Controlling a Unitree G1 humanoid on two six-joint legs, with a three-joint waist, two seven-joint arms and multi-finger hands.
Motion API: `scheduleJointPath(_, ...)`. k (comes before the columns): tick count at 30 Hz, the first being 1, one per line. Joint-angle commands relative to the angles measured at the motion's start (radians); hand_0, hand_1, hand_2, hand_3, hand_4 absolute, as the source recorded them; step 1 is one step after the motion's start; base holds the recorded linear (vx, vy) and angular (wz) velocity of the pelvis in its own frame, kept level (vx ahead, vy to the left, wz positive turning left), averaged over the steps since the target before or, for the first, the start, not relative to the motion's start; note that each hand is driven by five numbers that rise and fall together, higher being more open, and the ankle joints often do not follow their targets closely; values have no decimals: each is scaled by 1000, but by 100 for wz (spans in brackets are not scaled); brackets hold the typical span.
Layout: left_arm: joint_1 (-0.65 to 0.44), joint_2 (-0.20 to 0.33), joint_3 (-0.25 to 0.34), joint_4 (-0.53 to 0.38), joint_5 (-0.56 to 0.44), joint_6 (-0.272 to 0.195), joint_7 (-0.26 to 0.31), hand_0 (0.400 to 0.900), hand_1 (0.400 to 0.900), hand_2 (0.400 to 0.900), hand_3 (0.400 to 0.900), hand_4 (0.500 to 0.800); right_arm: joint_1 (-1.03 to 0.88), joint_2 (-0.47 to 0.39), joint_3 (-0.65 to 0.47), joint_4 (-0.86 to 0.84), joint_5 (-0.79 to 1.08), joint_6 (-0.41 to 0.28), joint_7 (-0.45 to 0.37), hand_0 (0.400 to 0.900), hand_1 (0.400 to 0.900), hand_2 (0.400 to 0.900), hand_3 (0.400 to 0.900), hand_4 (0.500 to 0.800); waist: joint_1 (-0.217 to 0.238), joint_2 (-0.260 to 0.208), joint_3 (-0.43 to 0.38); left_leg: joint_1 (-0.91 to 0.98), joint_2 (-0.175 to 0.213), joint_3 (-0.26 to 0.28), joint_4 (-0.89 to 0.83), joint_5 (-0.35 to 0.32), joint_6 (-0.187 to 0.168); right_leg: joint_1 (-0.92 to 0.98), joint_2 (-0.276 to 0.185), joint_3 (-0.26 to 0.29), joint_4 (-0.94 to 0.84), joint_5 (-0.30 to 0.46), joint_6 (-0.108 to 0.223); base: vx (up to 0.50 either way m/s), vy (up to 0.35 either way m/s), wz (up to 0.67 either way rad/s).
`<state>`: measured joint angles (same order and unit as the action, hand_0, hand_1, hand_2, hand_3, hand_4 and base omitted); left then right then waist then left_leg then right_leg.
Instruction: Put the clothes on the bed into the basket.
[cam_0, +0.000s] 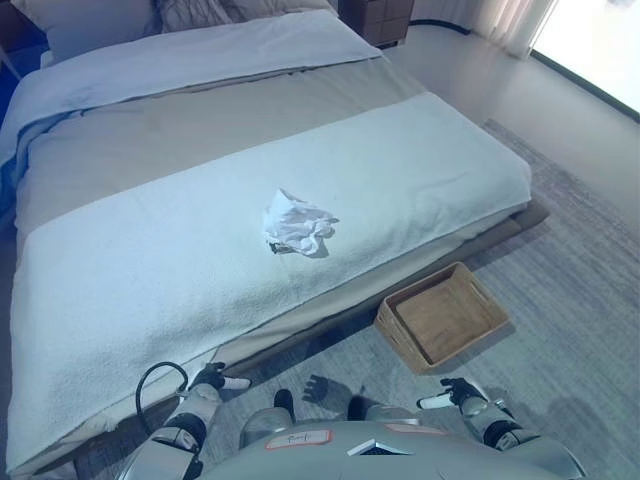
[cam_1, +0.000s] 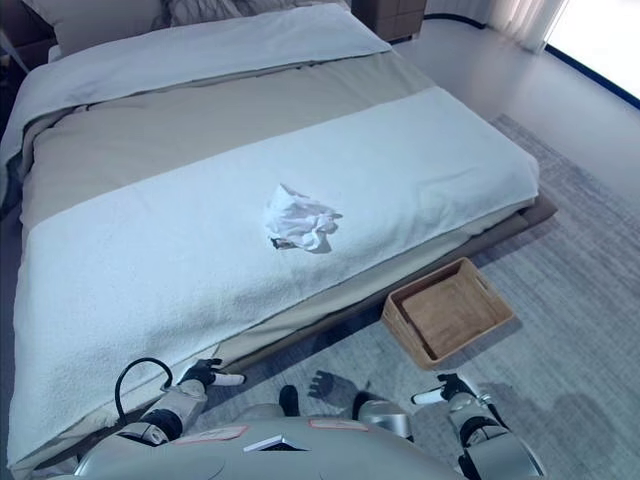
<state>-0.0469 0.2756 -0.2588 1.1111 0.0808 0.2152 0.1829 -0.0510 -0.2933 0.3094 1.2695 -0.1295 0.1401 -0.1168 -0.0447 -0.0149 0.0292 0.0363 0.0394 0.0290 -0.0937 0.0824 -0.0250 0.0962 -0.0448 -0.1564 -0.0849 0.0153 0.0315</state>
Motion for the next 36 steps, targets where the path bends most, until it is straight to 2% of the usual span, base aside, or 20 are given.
scheduleJointPath(1, -106, 51, -19, -7, 8, -21, 40, 900, 900, 900, 900, 800, -114, -48, 0, 52, -6, -11, -14, 900, 900, 900, 900, 800, 32, 29, 63, 67, -82, 30, 6, -131, 75, -72, -44, 53, 203, -59, 82, 40, 234, 8)
scheduleJointPath(2, -110, 51, -20, -8, 8, -23, 40, 900, 900, 900, 900, 800, -114, -50, -4, 51, -5, -13, -15, 900, 900, 900, 900, 800, 30, 33, 67, 73, -89, 22, 6, -132, 82, -96, -50, 58, 266, -53, 83, 59, 251, 23)
scheduleJointPath(5, -126, 52, -35, -16, 19, -19, 33, 900, 900, 900, 900, 800, -120, -55, 3, 42, -9, -16, -16, 900, 900, 900, 900, 800, 13, 35, 105, 95, -122, -22, 27, -141, 120, -207, -81, 98, 556, 47, 64, 54, 275, 51)
scheduleJointPath(6, -132, 51, -40, -20, 16, -18, 28, 900, 900, 900, 900, 800, -130, -54, 10, 33, -10, -18, -22, 900, 900, 900, 900, 800, 5, 37, 121, 100, -126, -38, 35, -142, 130, -252, -74, 117, 654, 60, 53, 66, 212, 56)
scheduleJointPath(8, -142, 48, -45, -20, 15, -17, 20, 900, 900, 900, 900, 800, -143, -58, 15, 21, -8, -20, -26, 900, 900, 900, 900, 800, -5, 47, 125, 116, -122, -55, 35, -150, 128, -311, -47, 131, 713, 25, 39, 134, 132, 62)
scheduleJointPath(10, -157, 46, -49, -16, 17, -18, 19, 900, 900, 900, 900, 800, -174, -74, 27, -21, -13, -28, -39, 900, 900, 900, 900, 800, -18, 53, 119, 143, -125, -84, 29, -157, 119, -350, -6, 144, 626, -16, 34, 249, 72, 66)
scheduleJointPath(12, -189, 45, -55, -24, 10, -26, 33, 900, 900, 900, 900, 800, -229, -96, 44, -103, -10, -41, -61, 900, 900, 900, 900, 800, -38, 56, 131, 176, -129, -115, 25, -169, 105, -354, 29, 165, 424, 14, 56, 275, 10, 64)
scheduleJointPath(13, -198, 46, -61, -36, 8, -26, 38, 900, 900, 900, 900, 800, -249, -105, 55, -141, -10, -44, -68, 900, 900, 900, 900, 800, -42, 47, 131, 187, -139, -126, 20, -175, 99, -357, 43, 195, 333, 47, 74, 313, -25, 79)
scheduleJointPath(14, -205, 46, -67, -51, 12, -29, 40, 900, 900, 900, 900, 800, -268, -116, 68, -193, -11, -50, -73, 900, 900, 900, 900, 800, -59, 42, 134, 219, -142, -148, 10, -184, 92, -362, 87, 257, 202, 93, 92, 299, -24, 80)
scheduleJointPath(15, -210, 46, -65, -71, 13, -28, 42, 900, 900, 900, 900, 800, -277, -129, 67, -249, -12, -49, -79, 900, 900, 900, 900, 800, -64, 32, 134, 227, -152, -163, 6, -186, 83, -368, 101, 295, 131, 124, 108, 315, -31, 94)
scheduleJointPath(17, -208, 48, -70, -102, 16, -30, 47, 900, 900, 900, 900, 800, -305, -154, 66, -335, -13, -55, -104, 900, 900, 900, 900, 800, -74, 24, 136, 251, -158, -201, 6, -196, 73, -377, 129, 350, 54, 161, 123, 313, -42, 101)
scheduleJointPath(18, -191, 49, -75, -129, 22, -29, 48, 900, 900, 900, 900, 800, -296, -168, 64, -408, -22, -61, -113, 900, 900, 900, 900, 800, -81, 28, 129, 268, -152, -222, 6, -198, 63, -348, 131, 359, 51, 159, 115, 327, -82, 111)
scheduleJointPath(20, -163, 46, -69, -149, 27, -27, 56, 900, 900, 900, 900, 800, -286, -193, 63, -512, -42, -72, -117, 900, 900, 900, 900, 800, -90, 30, 113, 264, -145, -263, 6, -197, 56, -360, 142, 422, 84, 184, 108, 316, -129, 100)
scheduleJointPath(22, -144, 41, -76, -131, 28, -25, 65, 900, 900, 900, 900, 800, -301, -195, 77, -543, -46, -79, -129, 900, 900, 900, 900, 800, -86, 35, 102, 266, -113, -286, 6, -174, 43, -387, 164, 409, 146, 164, 87, 345, -172, 69)
scheduleJointPath(27, -165, 26, -114, -95, 28, -11, 74, 900, 900, 900, 900, 800, -352, -203, 66, -577, -19, -75, -178, 900, 900, 900, 900, 800, -95, 60, 89, 212, -63, -320, 15, -133, 8, -416, 159, 340, 158, 135, 57, 242, -134, 52)
scheduleJointPath(36, -195, 37, -120, -38, -28, 20, 113, 900, 900, 900, 900, 800, -518, -125, 43, -511, 174, -68, -241, 900, 900, 900, 900, 800, -53, 88, 74, 149, -7, -318, 8, -48, -31, -452, 168, 295, 129, 111, 27, 159, -80, 12)
